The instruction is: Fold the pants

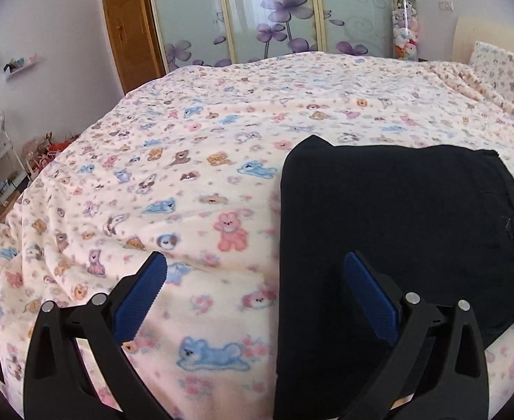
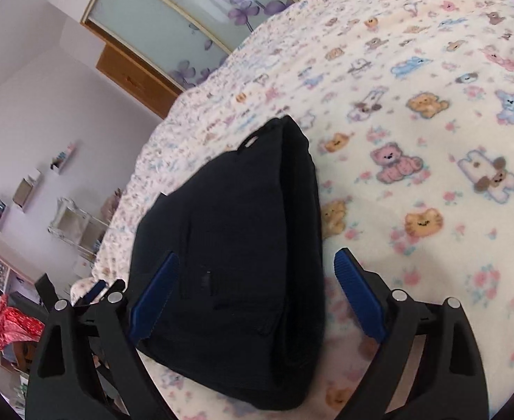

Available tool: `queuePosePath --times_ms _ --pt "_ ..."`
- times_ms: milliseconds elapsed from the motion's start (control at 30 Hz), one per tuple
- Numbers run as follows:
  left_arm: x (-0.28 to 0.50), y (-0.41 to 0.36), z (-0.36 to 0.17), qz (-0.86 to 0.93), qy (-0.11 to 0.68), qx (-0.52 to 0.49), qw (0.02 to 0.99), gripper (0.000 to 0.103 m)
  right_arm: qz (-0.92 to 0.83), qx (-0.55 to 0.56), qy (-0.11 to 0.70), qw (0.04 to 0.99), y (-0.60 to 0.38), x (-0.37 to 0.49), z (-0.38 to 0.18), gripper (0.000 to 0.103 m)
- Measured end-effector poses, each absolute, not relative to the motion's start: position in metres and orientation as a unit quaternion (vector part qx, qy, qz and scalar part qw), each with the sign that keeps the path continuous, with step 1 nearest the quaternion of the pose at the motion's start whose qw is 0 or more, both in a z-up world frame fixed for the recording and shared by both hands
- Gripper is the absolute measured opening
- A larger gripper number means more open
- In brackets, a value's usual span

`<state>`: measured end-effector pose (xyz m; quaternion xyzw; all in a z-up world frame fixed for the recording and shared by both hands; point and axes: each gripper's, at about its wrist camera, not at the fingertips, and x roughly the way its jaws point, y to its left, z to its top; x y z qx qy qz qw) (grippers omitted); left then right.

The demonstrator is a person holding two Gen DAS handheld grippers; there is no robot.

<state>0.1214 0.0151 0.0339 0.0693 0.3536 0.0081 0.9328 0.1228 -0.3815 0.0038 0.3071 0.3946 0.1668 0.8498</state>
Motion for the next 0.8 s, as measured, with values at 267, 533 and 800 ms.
queuePosePath --times_ms 267,533,800 --pt "0.127 0.007 0.026 0.006 0.355 0.095 0.930 0.101 0.170 0.284 0.429 0.840 -0.384 0.134 -0.013 0.093" --pt "0.133 0.005 0.023 0.002 0.355 0.100 0.930 0.101 0.214 0.273 0.443 0.827 -0.378 0.140 -0.018 0.093" --pt "0.134 0.004 0.023 0.000 0.354 0.097 0.930 0.101 0.233 0.280 0.433 0.825 -0.374 0.143 -0.020 0.088"
